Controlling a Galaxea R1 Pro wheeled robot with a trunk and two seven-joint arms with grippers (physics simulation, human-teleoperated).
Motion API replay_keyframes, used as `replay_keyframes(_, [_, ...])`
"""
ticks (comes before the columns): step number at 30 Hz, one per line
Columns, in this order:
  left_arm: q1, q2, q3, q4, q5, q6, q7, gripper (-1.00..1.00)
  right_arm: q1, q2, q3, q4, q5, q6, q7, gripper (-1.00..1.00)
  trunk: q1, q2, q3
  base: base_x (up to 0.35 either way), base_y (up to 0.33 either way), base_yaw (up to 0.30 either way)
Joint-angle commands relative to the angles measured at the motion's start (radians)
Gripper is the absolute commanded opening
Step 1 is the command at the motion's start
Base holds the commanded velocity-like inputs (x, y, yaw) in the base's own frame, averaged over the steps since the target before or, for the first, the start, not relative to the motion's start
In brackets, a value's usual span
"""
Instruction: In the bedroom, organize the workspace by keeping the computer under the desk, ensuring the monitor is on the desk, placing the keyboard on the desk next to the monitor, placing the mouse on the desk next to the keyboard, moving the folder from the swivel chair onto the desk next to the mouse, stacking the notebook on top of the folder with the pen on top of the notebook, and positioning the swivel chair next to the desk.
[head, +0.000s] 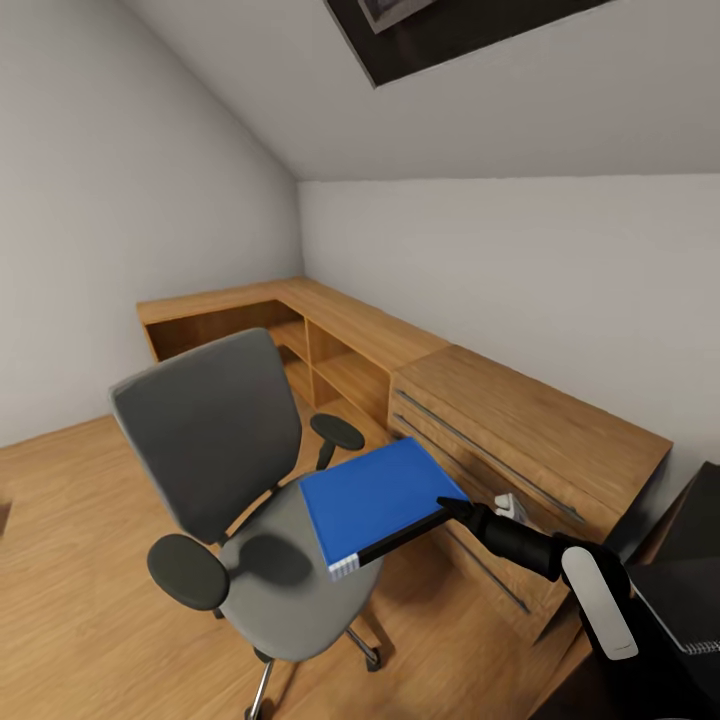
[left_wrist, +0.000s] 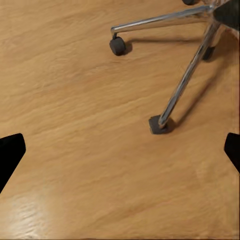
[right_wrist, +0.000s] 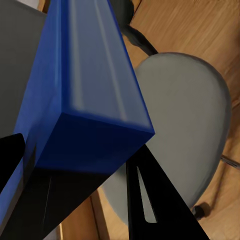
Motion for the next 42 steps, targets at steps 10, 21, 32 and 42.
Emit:
replay_keyframes(10, [0.027,-0.003,0.012,-0.001,-0.173,-0.041,0.024,1.00,-0.001,-0.001,-0.002,-0.004,0.008,0.005,0.005,-1.00,-0.039,0.070,0.031,0.000,0.000,-0.002])
replay_keyframes(21, [0.027,-0.004,0.013,-0.002,-0.153,-0.040,0.020,1.00,-0.001,-0.002,-0.003,-0.008,0.008,0.005,0.009,-1.00,-0.081,0.147,0.071,0.000,0.000,-0.168])
replay_keyframes(32, [0.027,-0.007,0.010,-0.002,-0.155,-0.039,0.015,1.00,-0.001,-0.004,-0.005,-0.029,0.008,0.000,0.009,-1.00,-0.123,0.224,0.113,0.000,0.000,-0.230])
replay_keyframes(42, [0.027,-0.009,0.010,-0.002,-0.157,-0.036,0.014,1.00,-0.001,-0.012,-0.078,-0.027,0.010,-0.001,0.007,-1.00,-0.161,0.294,0.146,0.000,0.000,-0.253])
